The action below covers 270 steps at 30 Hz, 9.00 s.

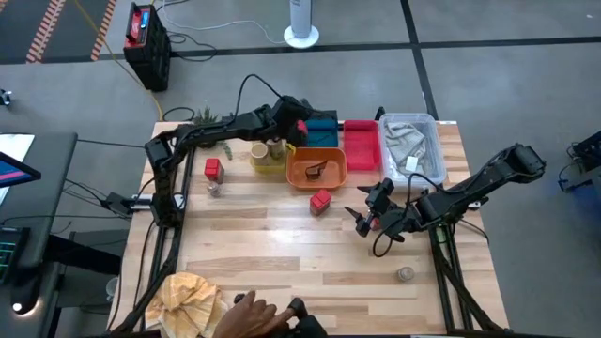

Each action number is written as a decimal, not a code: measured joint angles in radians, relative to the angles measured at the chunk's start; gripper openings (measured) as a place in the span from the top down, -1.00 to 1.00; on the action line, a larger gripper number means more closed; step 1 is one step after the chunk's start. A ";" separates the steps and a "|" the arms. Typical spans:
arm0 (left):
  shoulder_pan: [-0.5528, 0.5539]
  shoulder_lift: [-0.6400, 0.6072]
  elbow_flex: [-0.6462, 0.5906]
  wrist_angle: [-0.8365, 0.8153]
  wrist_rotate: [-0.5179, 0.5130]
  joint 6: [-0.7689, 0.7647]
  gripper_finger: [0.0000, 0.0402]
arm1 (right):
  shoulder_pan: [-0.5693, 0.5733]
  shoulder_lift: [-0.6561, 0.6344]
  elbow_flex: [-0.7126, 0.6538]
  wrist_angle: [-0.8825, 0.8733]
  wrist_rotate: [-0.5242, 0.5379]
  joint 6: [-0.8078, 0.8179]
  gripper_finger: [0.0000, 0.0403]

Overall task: Sort spices by type
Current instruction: Put the center red seasoning can into the blue bin, then put the middle right red seasoning can into the blue bin

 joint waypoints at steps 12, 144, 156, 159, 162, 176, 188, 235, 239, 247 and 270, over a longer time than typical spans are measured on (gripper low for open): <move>-0.147 -0.154 0.000 -0.251 0.171 -0.698 -0.33 | -0.070 -0.053 0.000 -0.039 -0.120 -0.043 -0.91; 0.048 0.256 0.331 -0.328 0.313 -0.201 -0.05 | -0.082 0.008 0.000 -0.017 -0.225 0.071 -0.91; 0.048 0.256 0.331 -0.389 0.343 -0.144 -0.09 | -0.086 0.008 0.000 -0.003 -0.225 0.068 -0.91; 0.048 0.256 0.331 -0.400 0.347 -0.131 -0.11 | -0.086 0.008 0.000 -0.003 -0.225 0.068 -0.91; 0.048 0.256 0.331 -0.425 0.348 -0.113 -0.12 | -0.086 0.008 0.000 -0.003 -0.225 0.068 -0.91; 0.048 0.256 0.331 -0.423 0.346 -0.111 -0.18 | -0.086 0.008 0.000 -0.003 -0.225 0.068 -0.91; 0.031 0.256 0.331 -0.398 0.292 -0.087 -0.35 | -0.086 0.008 0.000 -0.003 -0.225 0.068 -0.91; -0.100 0.005 0.331 -0.376 0.277 -0.995 -0.32 | -0.070 -0.036 0.125 -0.329 -0.223 0.052 -0.91; -0.181 -0.053 0.318 -0.435 0.457 -1.137 -0.32 | -0.045 -0.033 0.220 -0.516 -0.254 0.038 -0.91; -0.434 -0.141 0.025 -0.180 0.374 -1.179 -0.32 | -0.005 -0.033 0.389 -0.905 -0.464 -0.079 -0.91; -0.638 -0.510 -0.638 0.284 0.036 -1.473 -0.32 | -0.197 0.271 0.386 -1.045 -0.756 -0.387 -0.91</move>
